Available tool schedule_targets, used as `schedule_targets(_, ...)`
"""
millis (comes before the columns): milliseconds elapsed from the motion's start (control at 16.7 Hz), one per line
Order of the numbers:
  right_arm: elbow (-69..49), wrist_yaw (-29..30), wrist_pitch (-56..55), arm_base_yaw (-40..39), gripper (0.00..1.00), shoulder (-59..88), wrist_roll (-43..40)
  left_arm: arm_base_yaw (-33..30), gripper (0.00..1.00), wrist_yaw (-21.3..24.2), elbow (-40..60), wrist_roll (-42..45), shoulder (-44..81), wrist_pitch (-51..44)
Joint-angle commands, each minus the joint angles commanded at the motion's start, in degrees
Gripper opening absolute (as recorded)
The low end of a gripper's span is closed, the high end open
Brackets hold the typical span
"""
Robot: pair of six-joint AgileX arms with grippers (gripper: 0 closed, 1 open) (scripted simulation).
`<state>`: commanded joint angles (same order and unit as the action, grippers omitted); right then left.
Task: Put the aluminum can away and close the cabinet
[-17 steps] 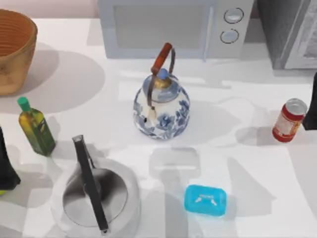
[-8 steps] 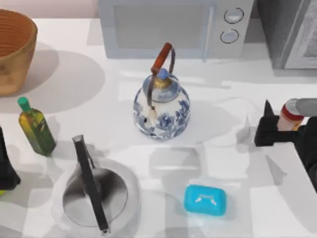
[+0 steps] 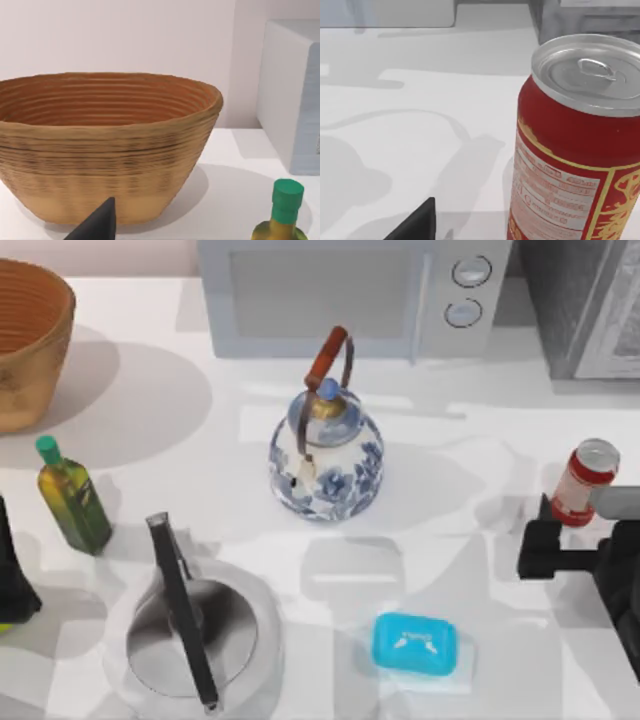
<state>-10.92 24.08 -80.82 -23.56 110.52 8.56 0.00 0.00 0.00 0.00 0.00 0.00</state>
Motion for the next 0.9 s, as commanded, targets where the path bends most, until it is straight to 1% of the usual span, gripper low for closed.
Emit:
schedule_targets(240, -0.3, -0.1, 0.2, -0.2, 1.0, -0.1, 0.0, 0.0, 1.0, 0.0, 0.0, 0.0, 0.0, 0.0)
schedule_targets(480, -4.8, -0.4, 2.6, 0.2, 1.0, 2.0, -0.2, 0.0, 1.0, 0.0, 0.0, 0.0, 0.0, 0.0)
schedule_targets(900, -11.9, -4.5, 2.5, 4.9, 1.0, 8.8, -1.7, 0.0, 1.0, 0.0, 0.0, 0.0, 0.0, 0.0)
